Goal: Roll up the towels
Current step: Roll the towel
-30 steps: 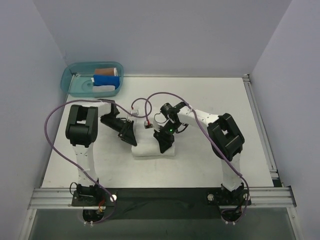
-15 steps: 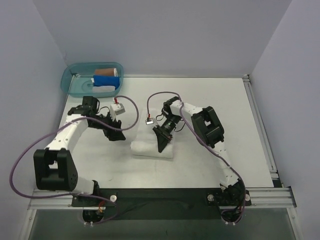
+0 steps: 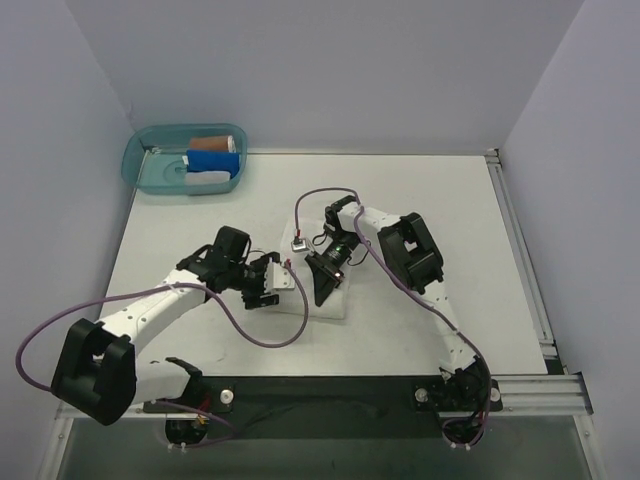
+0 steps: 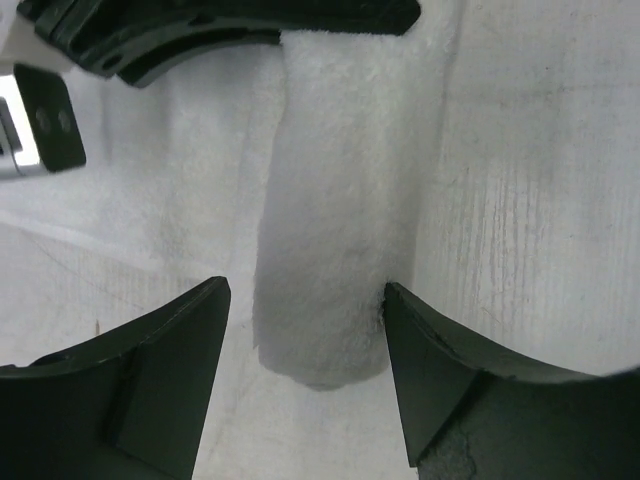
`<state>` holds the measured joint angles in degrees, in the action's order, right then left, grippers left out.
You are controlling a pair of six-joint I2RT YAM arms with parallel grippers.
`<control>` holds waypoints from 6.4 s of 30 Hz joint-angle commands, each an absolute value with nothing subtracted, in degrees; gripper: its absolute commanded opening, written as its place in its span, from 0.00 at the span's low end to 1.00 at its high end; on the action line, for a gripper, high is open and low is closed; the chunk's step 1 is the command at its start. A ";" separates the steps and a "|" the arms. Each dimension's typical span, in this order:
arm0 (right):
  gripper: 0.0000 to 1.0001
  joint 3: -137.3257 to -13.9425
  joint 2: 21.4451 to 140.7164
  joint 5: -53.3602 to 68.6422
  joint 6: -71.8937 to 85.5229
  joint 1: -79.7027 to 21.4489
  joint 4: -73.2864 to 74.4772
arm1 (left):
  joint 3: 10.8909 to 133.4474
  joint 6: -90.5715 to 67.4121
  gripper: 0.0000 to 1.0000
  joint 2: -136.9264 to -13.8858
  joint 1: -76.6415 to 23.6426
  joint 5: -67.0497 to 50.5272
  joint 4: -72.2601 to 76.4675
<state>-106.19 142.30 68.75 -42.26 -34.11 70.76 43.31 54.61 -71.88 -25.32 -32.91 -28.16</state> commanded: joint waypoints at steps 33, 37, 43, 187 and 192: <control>0.15 -113.75 143.97 51.51 -36.73 -38.59 60.56 | 48.24 54.49 0.05 -85.59 -31.03 -29.70 -53.26; 0.35 -107.68 137.74 50.19 -34.55 -35.16 59.94 | 56.32 57.65 0.05 -94.11 -26.55 -34.53 -60.54; 0.53 -98.00 121.92 51.24 -32.08 -28.05 57.75 | 67.48 59.15 0.06 -108.34 -23.12 -41.66 -70.48; 0.80 -67.68 94.39 6.68 -34.36 -57.57 15.74 | 92.28 67.06 0.34 -133.24 -18.46 -35.24 -83.14; 0.40 -66.98 99.75 10.89 -34.54 -57.66 15.73 | 92.81 65.92 0.37 -133.68 -17.40 -35.68 -82.80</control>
